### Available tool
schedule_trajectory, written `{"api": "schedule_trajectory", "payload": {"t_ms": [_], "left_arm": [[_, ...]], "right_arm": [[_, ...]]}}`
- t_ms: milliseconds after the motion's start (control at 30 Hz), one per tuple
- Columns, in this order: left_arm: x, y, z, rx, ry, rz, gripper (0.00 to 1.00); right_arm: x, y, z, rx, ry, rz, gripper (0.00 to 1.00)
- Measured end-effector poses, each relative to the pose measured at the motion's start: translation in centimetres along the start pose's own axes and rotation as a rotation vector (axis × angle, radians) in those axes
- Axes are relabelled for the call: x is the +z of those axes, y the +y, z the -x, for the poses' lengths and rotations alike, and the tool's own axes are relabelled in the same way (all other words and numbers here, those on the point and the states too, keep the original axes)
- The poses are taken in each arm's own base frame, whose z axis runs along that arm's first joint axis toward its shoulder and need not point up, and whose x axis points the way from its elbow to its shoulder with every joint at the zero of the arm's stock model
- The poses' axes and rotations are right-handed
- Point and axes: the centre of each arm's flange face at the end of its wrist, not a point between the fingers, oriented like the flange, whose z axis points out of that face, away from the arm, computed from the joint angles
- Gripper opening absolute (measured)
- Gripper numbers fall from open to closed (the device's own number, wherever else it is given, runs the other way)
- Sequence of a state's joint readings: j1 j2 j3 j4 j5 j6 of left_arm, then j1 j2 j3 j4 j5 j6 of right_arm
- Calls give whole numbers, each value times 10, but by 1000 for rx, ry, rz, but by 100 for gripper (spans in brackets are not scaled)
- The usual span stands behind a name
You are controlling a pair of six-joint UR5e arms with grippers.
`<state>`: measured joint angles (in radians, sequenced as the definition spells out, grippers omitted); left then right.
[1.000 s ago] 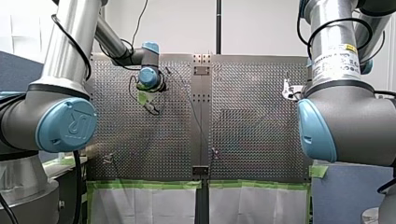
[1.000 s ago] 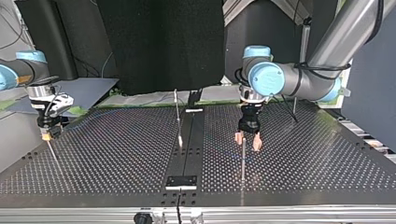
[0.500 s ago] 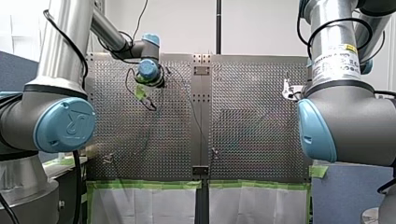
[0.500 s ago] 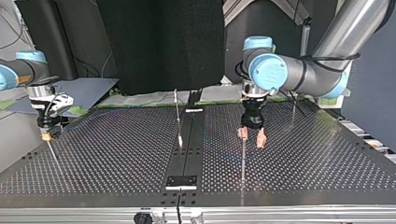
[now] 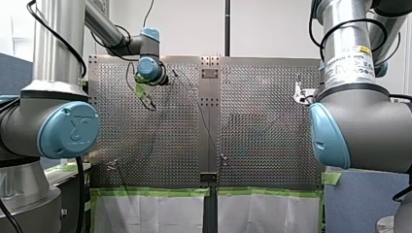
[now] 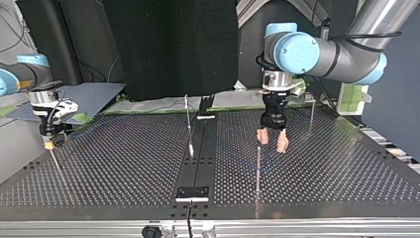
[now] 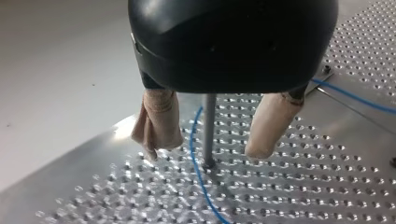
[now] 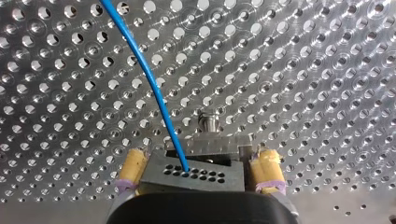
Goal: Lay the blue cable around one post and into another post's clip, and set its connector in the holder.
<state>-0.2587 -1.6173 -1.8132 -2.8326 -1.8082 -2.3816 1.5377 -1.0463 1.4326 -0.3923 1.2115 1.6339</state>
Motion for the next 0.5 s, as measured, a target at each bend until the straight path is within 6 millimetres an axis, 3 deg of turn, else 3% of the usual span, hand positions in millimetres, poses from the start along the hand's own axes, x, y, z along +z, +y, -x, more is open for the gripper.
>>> {"api": "schedule_trajectory", "payload": {"t_ms": [200,500], "left_arm": [[-18,-7,17,50,-36,27,98],[-35,-53,59,107,-85,-17,98]], "right_arm": [[0,0,0,0,0,0,100],[0,0,0,0,0,0,100]]}}
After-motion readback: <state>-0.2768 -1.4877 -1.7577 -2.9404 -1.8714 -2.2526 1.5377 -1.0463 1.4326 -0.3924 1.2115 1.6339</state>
